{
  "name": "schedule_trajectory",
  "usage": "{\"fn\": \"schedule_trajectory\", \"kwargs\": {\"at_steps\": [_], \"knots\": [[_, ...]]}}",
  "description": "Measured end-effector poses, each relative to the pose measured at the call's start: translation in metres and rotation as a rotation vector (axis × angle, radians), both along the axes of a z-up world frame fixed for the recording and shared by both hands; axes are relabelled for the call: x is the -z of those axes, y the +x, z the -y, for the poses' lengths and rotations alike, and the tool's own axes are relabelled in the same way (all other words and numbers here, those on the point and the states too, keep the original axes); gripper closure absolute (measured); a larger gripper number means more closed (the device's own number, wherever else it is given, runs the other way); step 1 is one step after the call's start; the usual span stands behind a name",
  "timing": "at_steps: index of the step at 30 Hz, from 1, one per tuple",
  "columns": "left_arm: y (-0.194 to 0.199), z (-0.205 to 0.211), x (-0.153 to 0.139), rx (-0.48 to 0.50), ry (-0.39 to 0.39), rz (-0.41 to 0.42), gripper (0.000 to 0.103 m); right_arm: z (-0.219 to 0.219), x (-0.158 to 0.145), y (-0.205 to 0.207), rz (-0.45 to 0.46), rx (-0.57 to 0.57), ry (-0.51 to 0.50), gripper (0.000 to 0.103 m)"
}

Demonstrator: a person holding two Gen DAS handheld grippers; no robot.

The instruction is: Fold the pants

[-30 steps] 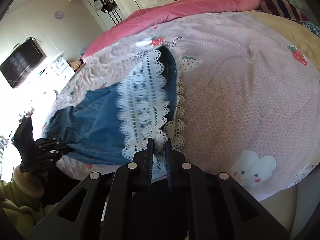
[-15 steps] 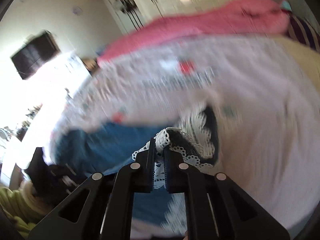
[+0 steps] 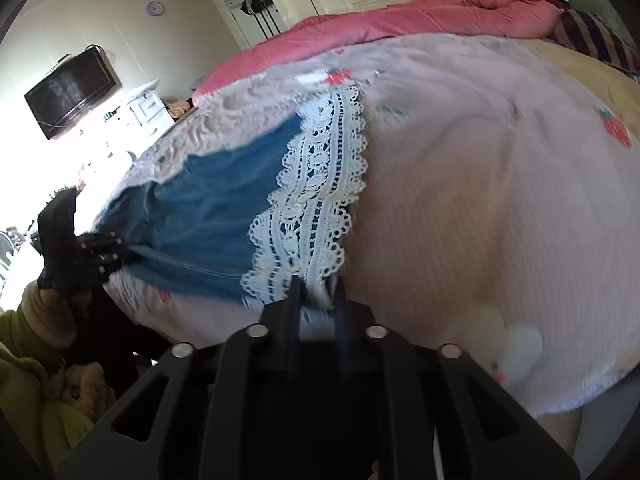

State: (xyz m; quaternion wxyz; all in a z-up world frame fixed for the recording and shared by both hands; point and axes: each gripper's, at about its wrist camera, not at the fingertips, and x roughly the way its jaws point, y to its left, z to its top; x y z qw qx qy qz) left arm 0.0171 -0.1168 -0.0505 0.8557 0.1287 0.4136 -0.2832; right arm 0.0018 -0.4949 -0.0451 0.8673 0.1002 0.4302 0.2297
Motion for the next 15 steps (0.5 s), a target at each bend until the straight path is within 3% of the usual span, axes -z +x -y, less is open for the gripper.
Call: {"fn": "schedule_trajectory", "kwargs": {"at_steps": [6, 10, 11, 15], "knots": [[-0.006, 0.001, -0.002, 0.012, 0.007, -0.002, 0.099, 0.012, -0.011, -0.008, -0.003, 0.045, 0.002, 0.073], [-0.01, 0.002, -0.002, 0.015, 0.012, 0.0, 0.099, 0.009, -0.039, -0.003, 0.066, 0.055, 0.018, 0.056], [-0.011, 0.002, -0.002, 0.019, 0.01, -0.002, 0.099, 0.002, -0.046, 0.002, 0.081, 0.038, 0.028, 0.049], [-0.017, 0.002, 0.001, 0.036, 0.015, -0.012, 0.097, -0.033, -0.048, 0.028, 0.059, -0.056, 0.027, 0.043]]}}
